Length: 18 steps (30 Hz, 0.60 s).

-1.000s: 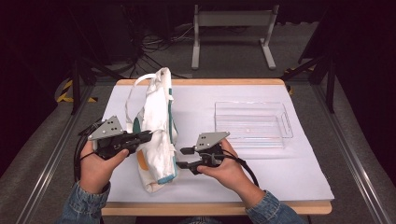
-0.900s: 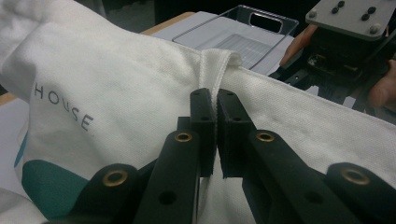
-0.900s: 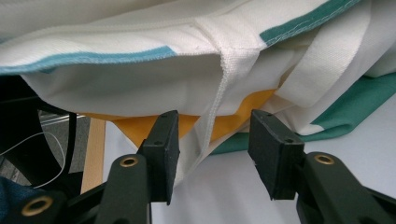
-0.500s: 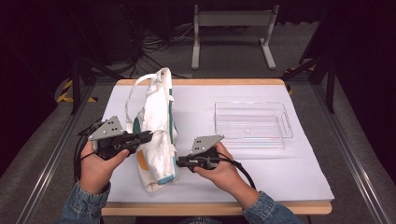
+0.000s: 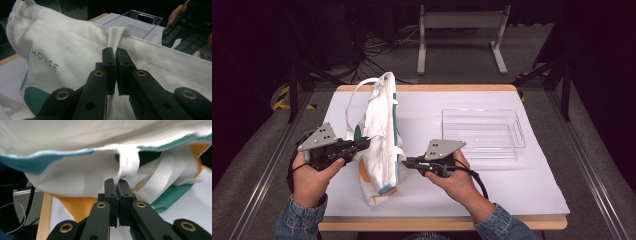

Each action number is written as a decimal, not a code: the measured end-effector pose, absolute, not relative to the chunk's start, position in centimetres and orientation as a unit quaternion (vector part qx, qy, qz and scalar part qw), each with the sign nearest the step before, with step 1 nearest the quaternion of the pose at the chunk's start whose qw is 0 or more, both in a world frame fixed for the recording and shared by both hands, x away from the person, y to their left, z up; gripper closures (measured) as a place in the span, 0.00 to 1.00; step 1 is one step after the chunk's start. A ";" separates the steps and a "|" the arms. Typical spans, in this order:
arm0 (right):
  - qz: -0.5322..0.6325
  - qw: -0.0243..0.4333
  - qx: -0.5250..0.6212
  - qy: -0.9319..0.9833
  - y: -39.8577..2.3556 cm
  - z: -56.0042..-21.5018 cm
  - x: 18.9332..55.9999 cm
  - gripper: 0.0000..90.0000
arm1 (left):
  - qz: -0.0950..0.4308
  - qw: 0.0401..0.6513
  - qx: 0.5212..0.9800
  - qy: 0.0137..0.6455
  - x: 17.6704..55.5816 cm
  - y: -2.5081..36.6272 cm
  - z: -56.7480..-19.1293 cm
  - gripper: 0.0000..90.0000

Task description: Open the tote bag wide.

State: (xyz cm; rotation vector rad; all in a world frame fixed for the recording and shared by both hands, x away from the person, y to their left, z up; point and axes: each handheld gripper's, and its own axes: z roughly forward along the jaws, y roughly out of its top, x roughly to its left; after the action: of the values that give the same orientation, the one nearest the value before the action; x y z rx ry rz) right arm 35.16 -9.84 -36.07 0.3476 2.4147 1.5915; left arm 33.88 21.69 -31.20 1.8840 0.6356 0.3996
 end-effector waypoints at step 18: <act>0.578 0.173 0.138 0.785 -13.0 -32.5 35.0 0.97 | 0.194 0.546 0.760 0.294 32.9 24.8 -30.0 0.97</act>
State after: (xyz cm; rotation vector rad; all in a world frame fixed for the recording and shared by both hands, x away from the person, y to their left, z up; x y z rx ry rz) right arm 34.98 -12.97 -32.51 0.3905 2.2283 1.6409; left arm 32.90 24.81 -30.02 1.8023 0.6964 0.4595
